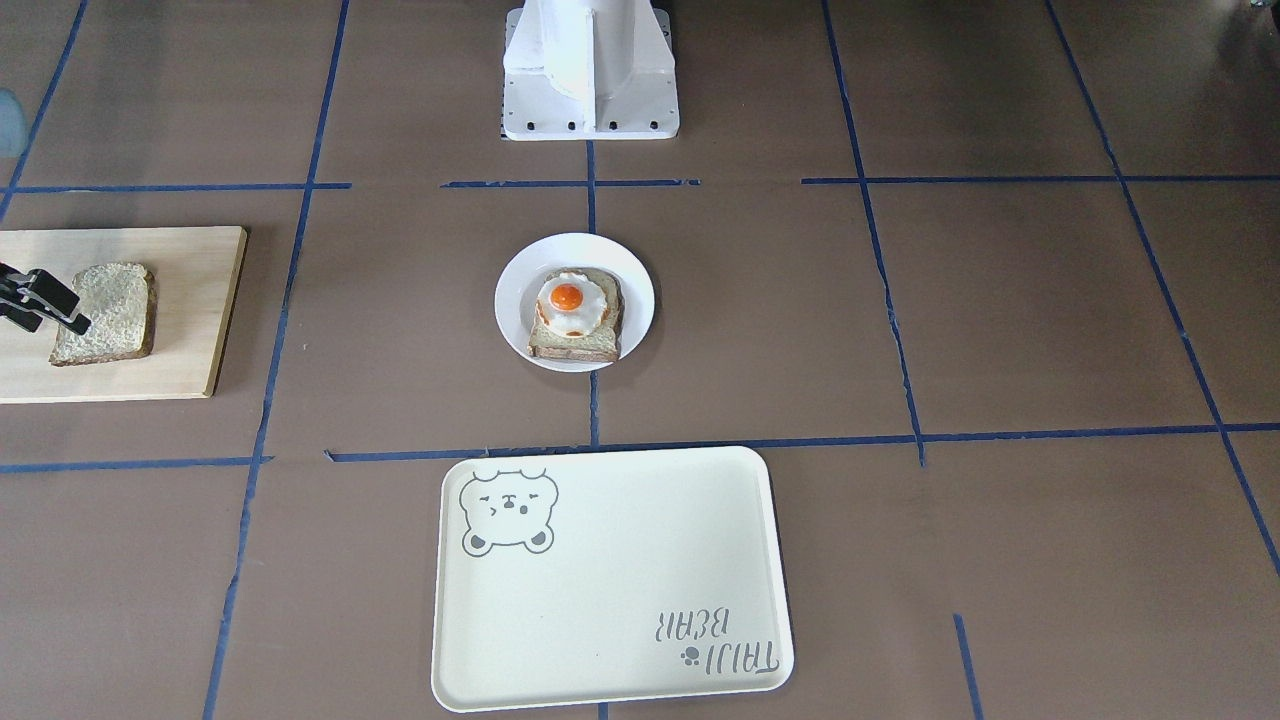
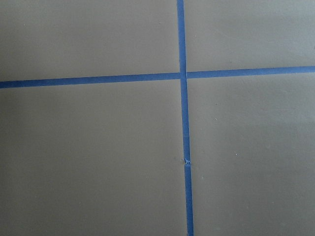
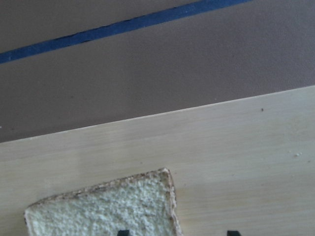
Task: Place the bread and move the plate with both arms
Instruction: 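Lower the right gripper onto the bread slice on the wooden board and grasp it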
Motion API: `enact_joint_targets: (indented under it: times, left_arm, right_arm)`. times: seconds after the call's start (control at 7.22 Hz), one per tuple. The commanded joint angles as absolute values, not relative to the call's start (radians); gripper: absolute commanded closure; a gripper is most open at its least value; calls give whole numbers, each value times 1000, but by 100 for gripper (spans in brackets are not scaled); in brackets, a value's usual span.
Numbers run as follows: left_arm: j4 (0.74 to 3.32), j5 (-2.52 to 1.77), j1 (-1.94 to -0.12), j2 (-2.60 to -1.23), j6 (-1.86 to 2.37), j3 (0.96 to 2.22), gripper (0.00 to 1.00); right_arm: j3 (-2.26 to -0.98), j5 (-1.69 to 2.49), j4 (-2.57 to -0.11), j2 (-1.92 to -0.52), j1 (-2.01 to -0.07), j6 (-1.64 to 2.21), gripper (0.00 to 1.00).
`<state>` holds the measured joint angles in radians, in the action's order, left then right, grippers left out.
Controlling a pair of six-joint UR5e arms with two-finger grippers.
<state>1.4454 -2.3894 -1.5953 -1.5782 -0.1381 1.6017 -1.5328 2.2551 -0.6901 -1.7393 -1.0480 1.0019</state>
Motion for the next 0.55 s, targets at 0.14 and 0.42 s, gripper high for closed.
enact_joint_targets:
  times: [0.14,0.42]
  left_arm:
    - [1448,-2390,-1597,-1578,-140,1600,0]
    - [1448,-2390,-1595,-1578,-140,1600,0]
  right_arm:
    - [-1516,2256,-690,-1741,-1045,1000,34]
    - [-1517,2258,-690,-1740,-1046,1002,55]
